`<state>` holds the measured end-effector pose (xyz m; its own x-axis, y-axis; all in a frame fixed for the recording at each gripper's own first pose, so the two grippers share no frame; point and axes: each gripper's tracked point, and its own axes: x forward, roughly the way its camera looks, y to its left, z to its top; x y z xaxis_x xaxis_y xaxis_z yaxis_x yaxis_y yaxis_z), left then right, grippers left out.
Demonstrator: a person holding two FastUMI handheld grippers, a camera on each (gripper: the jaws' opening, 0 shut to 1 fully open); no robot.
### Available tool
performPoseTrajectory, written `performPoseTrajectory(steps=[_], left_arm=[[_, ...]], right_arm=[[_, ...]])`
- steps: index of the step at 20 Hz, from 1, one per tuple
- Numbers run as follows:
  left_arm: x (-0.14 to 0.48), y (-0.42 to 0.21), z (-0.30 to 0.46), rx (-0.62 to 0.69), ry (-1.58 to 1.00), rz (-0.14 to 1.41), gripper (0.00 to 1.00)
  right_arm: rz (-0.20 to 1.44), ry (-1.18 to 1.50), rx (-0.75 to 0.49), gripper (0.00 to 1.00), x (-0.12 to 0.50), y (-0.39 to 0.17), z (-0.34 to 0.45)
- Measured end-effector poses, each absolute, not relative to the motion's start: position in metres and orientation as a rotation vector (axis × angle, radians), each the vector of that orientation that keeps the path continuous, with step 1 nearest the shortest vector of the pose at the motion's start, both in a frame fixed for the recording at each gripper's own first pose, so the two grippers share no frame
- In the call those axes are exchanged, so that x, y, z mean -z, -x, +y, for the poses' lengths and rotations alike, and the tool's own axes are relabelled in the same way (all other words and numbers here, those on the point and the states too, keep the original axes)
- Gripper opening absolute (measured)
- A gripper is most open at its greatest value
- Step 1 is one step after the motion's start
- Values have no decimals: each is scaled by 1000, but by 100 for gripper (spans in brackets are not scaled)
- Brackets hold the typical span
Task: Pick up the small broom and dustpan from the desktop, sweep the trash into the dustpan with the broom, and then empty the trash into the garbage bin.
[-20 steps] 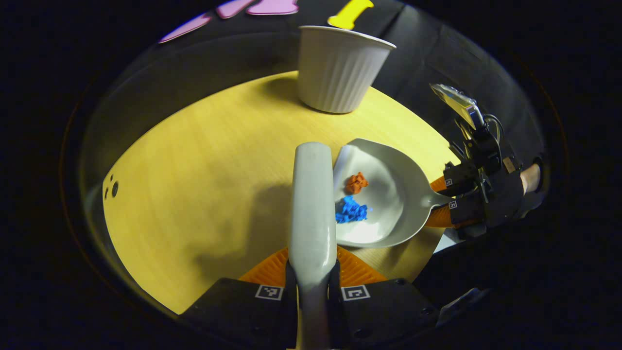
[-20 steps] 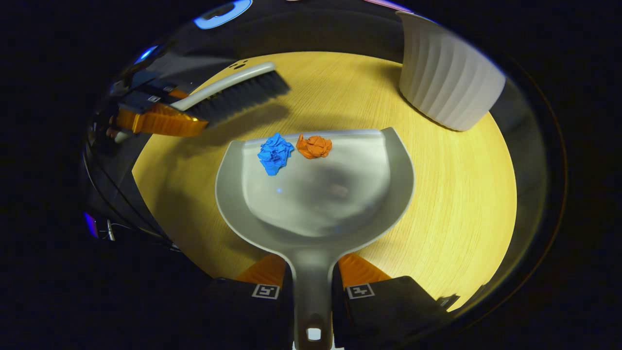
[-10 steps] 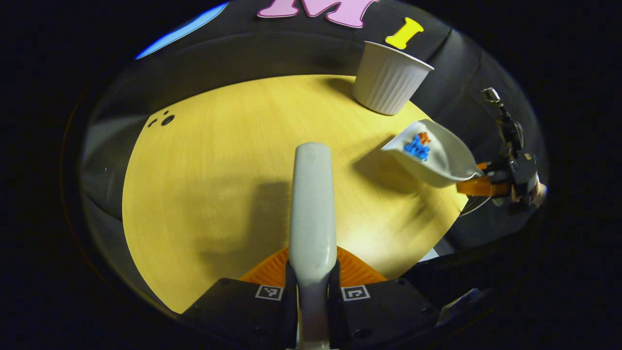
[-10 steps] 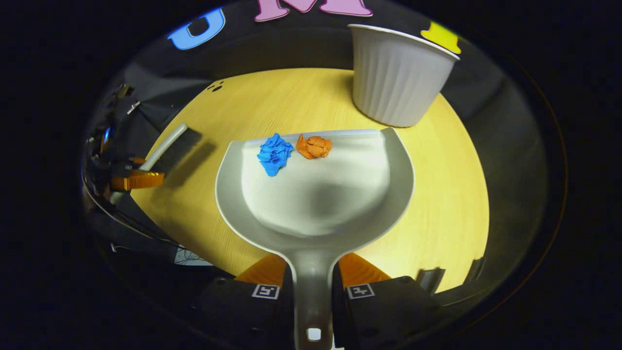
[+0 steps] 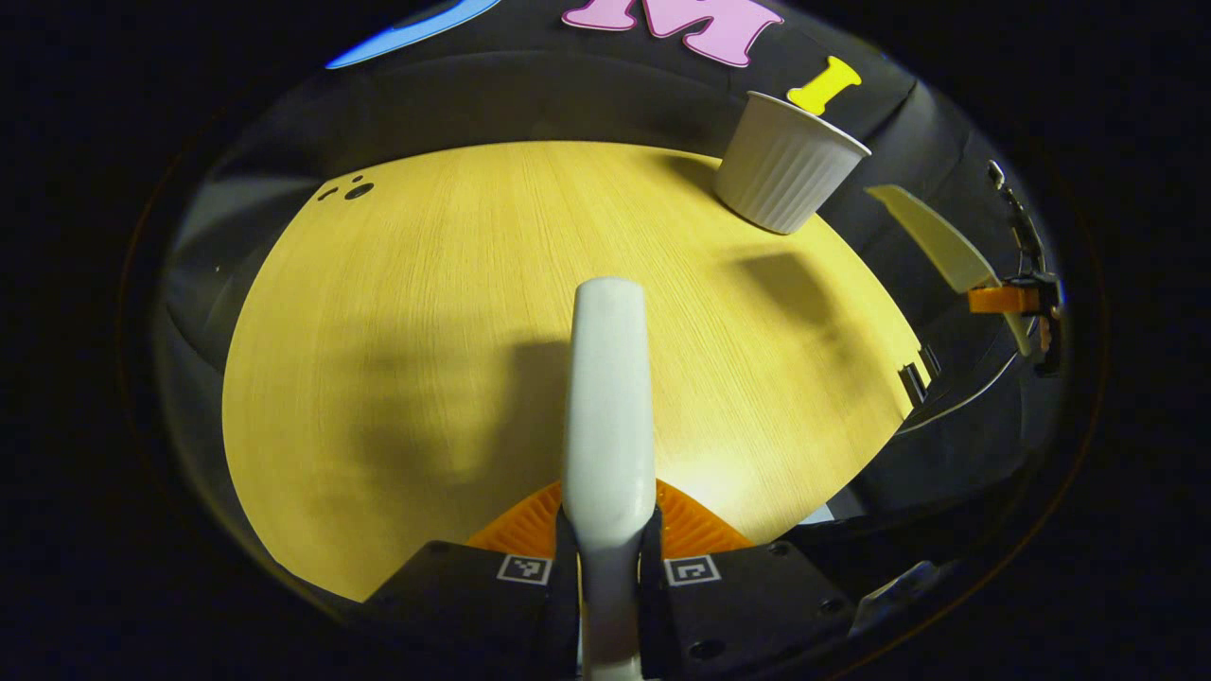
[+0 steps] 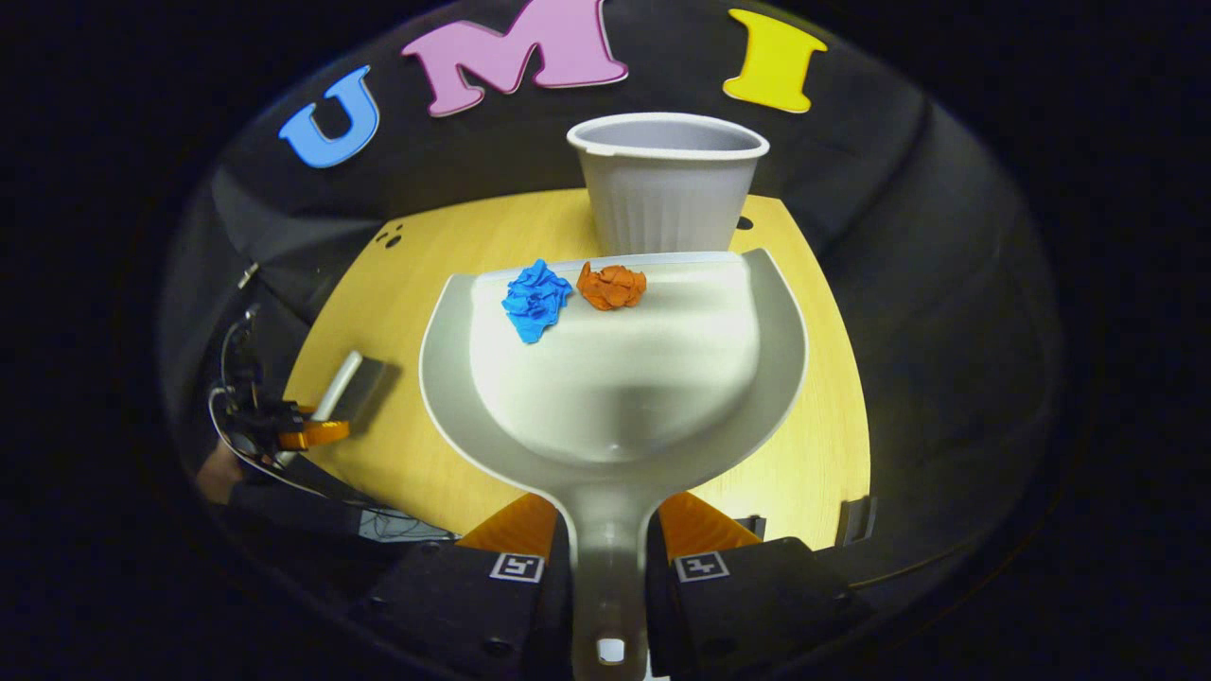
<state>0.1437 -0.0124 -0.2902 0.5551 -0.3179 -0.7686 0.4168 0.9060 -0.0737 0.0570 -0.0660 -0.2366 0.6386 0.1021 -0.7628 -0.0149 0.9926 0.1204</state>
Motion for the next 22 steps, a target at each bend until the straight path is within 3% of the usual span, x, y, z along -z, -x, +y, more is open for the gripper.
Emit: performPoseTrajectory(steps=[4, 12, 16, 22], left_arm=[[291, -146, -2, 410, -133, 890, 28], [292, -151, 13, 332, -33, 899, 27], [291, -150, 25, 299, -16, 903, 29], [288, -154, 43, 244, 37, 902, 29]], right_arm=[[834, -153, -62, 39, 220, -69, -71], [734, -138, -9, 35, 191, -114, -100], [693, -108, 24, 31, 180, -150, -117], [705, -83, 72, 35, 187, -214, -135]])
